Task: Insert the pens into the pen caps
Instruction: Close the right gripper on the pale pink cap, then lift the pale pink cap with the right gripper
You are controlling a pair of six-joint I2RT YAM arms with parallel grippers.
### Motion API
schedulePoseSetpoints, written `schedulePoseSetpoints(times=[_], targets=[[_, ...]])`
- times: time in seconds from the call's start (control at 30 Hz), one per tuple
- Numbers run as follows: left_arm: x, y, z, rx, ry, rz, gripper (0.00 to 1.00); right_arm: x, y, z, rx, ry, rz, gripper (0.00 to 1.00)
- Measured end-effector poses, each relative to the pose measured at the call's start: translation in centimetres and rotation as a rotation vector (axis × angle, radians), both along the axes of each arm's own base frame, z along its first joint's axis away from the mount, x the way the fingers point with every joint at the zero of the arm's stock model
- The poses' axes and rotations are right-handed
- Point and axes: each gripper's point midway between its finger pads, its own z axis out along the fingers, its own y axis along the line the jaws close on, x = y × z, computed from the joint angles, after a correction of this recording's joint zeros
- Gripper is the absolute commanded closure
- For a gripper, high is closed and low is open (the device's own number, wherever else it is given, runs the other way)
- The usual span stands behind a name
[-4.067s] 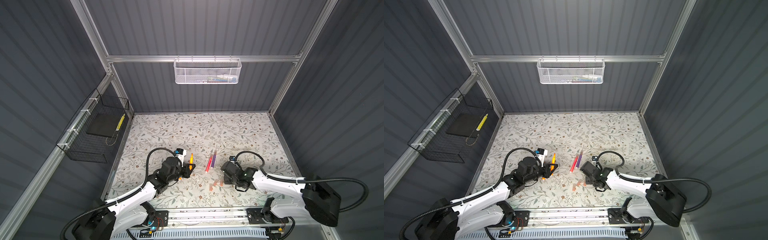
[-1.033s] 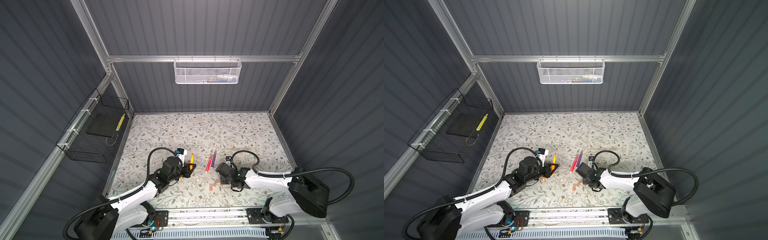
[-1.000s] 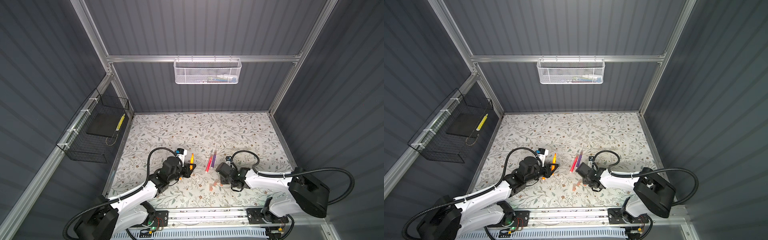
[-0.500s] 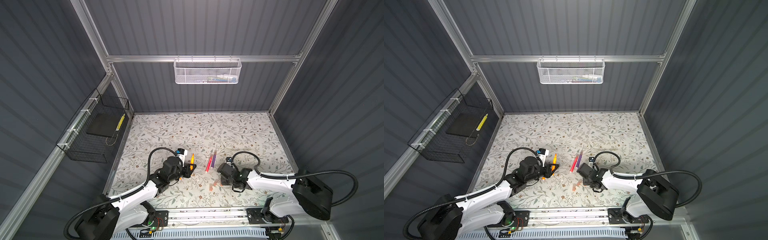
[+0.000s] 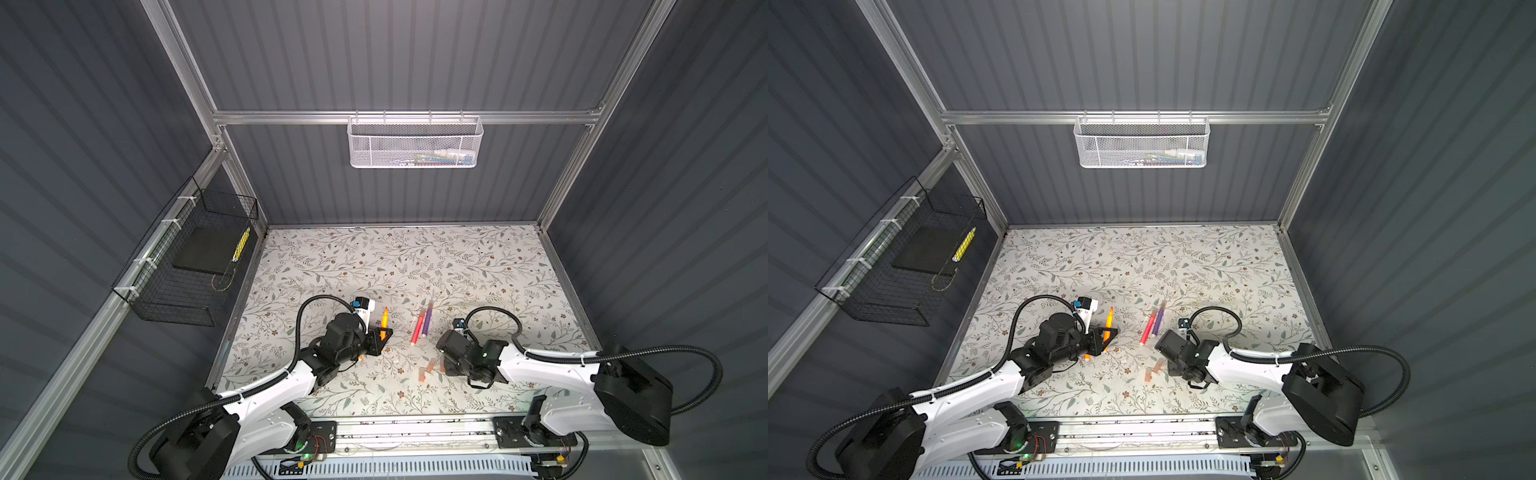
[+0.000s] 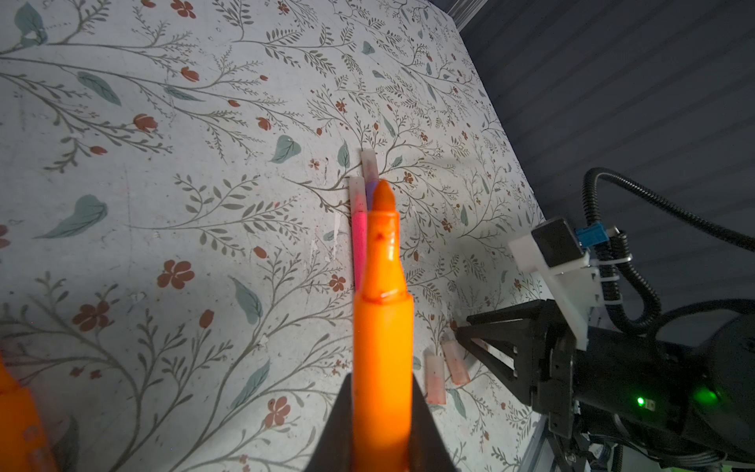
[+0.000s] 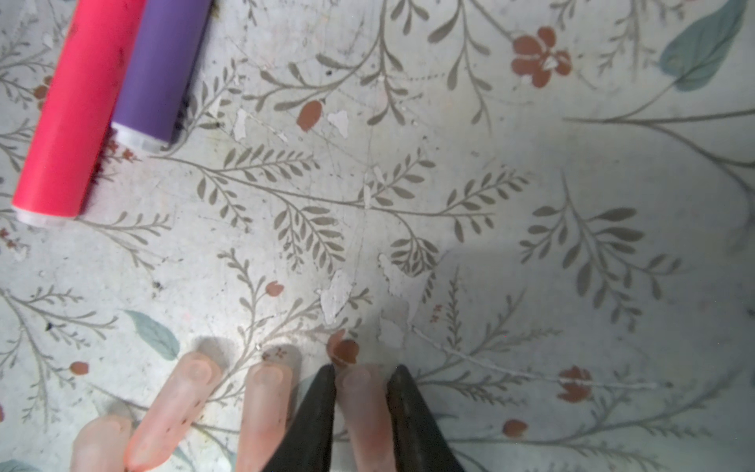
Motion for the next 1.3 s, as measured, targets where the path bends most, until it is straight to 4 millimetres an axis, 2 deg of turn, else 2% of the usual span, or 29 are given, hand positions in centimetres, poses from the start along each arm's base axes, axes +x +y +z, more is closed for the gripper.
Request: schedulePoseSetpoints(times=[0.13,0.5,0.67,0.77,0.9,1.07,1.2,1.3], targets=[[0.0,0.0,0.1,-0.002,-0.002,0.0,1.0,0.5,0.1,-0.1,-0.011,-0.015,-0.009,0.77],[0.1,-0.4,0.0,-0.012,-0.002,-0.014,1.0,1.3,0.4,0.1,-0.008,-0.044,-0.024,0.91],[-0.7,-1.6,-0.6,-0.009,0.01,-0.071,1.0,1.2,-0.9,0.9,0.03,-0.056,-0.058,0.95],[-2.1,-3.4,-0.7,0.006,-0.004,-0.151,1.0,2.1,-1.2,3.4,0.115,-0.123,-0.086,0.97],[-4.4,-6.7,1.0,0.001,-0.063,-0.28,1.0,3.7,-0.7,8.9,0.296,-0.267,-0.114,1.0],[-5.1,-7.9,1.6,-0.013,-0.103,-0.325,1.0,4.6,-1.0,14.6,0.487,-0.427,-0.147,1.0],[-5.3,-8.4,0.7,-0.011,-0.086,-0.348,1.0,5.1,-1.1,17.3,0.58,-0.503,-0.158,1.0],[-5.5,-8.8,0.4,-0.014,-0.081,-0.365,1.0,5.5,-0.6,18.0,0.612,-0.518,-0.152,1.0]])
